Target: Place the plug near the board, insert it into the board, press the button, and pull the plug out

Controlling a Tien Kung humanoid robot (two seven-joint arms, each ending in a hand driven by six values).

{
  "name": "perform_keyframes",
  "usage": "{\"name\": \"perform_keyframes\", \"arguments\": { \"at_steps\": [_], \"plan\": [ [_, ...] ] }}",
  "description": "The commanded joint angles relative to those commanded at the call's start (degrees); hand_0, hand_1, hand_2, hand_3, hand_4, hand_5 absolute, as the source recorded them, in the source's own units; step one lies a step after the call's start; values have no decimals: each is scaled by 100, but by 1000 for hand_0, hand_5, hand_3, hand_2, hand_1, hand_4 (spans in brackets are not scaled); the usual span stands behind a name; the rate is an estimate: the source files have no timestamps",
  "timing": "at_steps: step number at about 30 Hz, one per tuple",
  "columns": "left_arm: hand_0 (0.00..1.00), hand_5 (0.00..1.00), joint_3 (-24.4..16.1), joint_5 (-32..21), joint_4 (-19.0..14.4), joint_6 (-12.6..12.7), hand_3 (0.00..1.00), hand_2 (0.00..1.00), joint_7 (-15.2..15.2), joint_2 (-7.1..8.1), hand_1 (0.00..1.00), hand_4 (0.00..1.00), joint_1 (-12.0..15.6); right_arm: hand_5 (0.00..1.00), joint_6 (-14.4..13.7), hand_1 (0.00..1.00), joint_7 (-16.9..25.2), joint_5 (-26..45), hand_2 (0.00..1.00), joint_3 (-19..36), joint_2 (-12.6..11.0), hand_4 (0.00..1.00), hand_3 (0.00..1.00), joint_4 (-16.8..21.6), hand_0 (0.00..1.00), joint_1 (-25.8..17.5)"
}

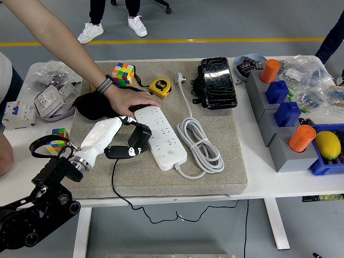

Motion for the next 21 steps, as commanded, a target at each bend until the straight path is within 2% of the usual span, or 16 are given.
{"name": "perform_keyframes", "arguments": {
  "at_steps": [12, 21],
  "plan": [
    [659, 417, 69, 20, 106, -50, 648, 714, 83, -18, 724, 949, -39, 482, -1, 643, 12, 2, 615, -1, -4, 927, 540, 9, 573, -4],
    [649, 422, 177, -78, 95, -74, 649, 712, 54, -99, 720, 949, -202, 480, -11, 642, 21, -54, 614, 65, -5, 926, 540, 37, 573, 11]
  ]
}}
